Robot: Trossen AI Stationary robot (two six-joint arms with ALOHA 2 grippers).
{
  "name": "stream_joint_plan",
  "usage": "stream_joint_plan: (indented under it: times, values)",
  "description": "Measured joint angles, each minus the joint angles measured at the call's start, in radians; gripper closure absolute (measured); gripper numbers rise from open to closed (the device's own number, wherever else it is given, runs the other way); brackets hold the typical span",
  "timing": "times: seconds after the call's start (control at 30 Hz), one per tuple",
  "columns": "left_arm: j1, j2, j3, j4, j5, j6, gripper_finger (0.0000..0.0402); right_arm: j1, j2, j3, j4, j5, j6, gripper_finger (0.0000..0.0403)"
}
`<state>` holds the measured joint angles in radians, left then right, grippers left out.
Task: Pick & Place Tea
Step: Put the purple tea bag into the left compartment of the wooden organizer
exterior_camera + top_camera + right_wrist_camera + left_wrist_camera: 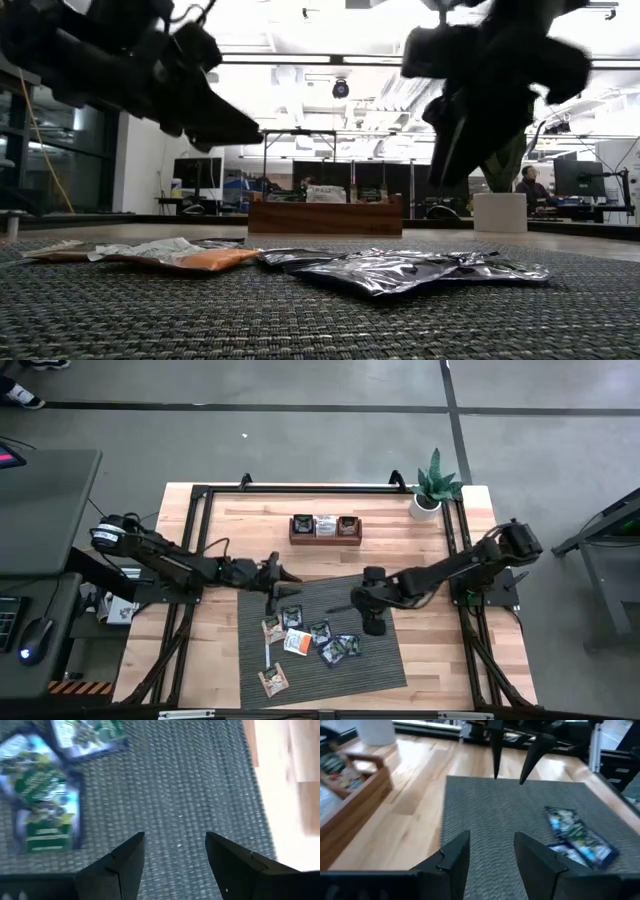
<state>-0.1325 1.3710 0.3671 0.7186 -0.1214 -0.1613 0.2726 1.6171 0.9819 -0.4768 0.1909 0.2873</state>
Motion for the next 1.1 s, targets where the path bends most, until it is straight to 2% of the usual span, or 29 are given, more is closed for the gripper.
stream_joint_plan:
  times: [0.13, 0.23, 0.4, 0.6, 0.73, 0.87, 0.97, 1.1]
  values:
    - [-0.080, 0.018, 0.032, -0.003, -0.096, -0.002, 0.0250, 0.043, -0.055, -0.060, 0.065, 0.005, 0.070, 0.0199]
    - [-0.114, 0.043, 0.061, 0.001, -0.129, -0.010, 0.0250, 0.079, -0.083, -0.110, 0.102, 0.001, 0.132, 0.0199]
    - [-0.158, 0.116, 0.129, -0.004, -0.132, -0.001, 0.0250, 0.152, -0.094, -0.183, 0.177, 0.010, 0.207, 0.0199]
    - [-0.178, 0.267, 0.262, -0.012, -0.124, 0.004, 0.0250, 0.222, -0.094, -0.248, 0.265, 0.046, 0.282, 0.0199]
    - [-0.178, 0.375, 0.371, -0.024, -0.068, 0.007, 0.0256, 0.255, -0.094, -0.253, 0.272, 0.093, 0.308, 0.0199]
    - [-0.178, 0.447, 0.485, -0.092, -0.038, 0.009, 0.0284, 0.280, -0.094, -0.252, 0.288, 0.108, 0.308, 0.0199]
    - [-0.178, 0.467, 0.542, -0.198, -0.006, 0.008, 0.0317, 0.292, -0.094, -0.252, 0.297, 0.110, 0.308, 0.0199]
    - [-0.178, 0.480, 0.583, -0.258, 0.038, 0.003, 0.0368, 0.304, -0.094, -0.252, 0.303, 0.114, 0.309, 0.0199]
